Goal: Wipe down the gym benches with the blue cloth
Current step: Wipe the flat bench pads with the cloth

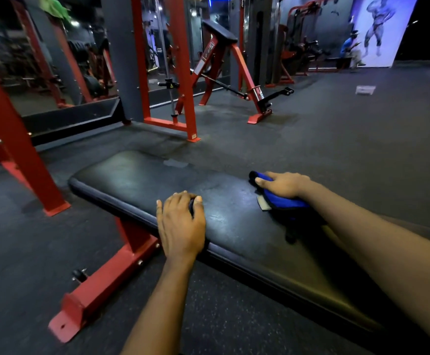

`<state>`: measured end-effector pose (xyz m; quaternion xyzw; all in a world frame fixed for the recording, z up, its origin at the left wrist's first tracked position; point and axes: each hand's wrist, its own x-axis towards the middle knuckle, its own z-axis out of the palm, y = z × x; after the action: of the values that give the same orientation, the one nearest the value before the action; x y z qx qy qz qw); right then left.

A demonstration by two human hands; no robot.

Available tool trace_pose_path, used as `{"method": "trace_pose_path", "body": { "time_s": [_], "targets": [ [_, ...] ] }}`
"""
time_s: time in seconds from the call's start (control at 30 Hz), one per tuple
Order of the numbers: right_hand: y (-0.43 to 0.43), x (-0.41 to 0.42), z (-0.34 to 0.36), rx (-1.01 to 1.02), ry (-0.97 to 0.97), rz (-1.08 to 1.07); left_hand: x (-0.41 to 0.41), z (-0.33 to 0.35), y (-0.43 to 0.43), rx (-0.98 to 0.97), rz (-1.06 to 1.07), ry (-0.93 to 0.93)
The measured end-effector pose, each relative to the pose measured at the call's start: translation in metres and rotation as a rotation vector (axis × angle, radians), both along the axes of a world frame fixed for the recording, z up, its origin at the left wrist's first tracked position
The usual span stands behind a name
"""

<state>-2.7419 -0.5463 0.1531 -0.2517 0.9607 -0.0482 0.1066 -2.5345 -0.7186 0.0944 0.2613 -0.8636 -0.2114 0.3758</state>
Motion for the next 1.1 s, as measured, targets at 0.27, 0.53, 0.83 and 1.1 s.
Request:
{"method": "trace_pose_path", "body": {
  "time_s": [0.27, 0.53, 0.83, 1.1],
  "targets": [
    [-0.082, 0.014, -0.006, -0.034, 0.103, 0.098, 0.004, 0.004, -0.072, 0.016, 0.012, 0.059],
    [-0.129, -0.003, -0.01, -0.01, 0.059, 0.181, -0.02, 0.01, -0.133, 0.066, 0.136, -0.07],
    [-0.266, -0.001, -0.006, -0.047, 0.097, 0.239, -0.02, 0.0, -0.139, 0.056, 0.147, 0.014],
    [-0.218, 0.026, -0.01, -0.033, 0.075, 0.373, -0.016, 0.007, -0.134, 0.124, 0.146, 0.084]
  ]
}}
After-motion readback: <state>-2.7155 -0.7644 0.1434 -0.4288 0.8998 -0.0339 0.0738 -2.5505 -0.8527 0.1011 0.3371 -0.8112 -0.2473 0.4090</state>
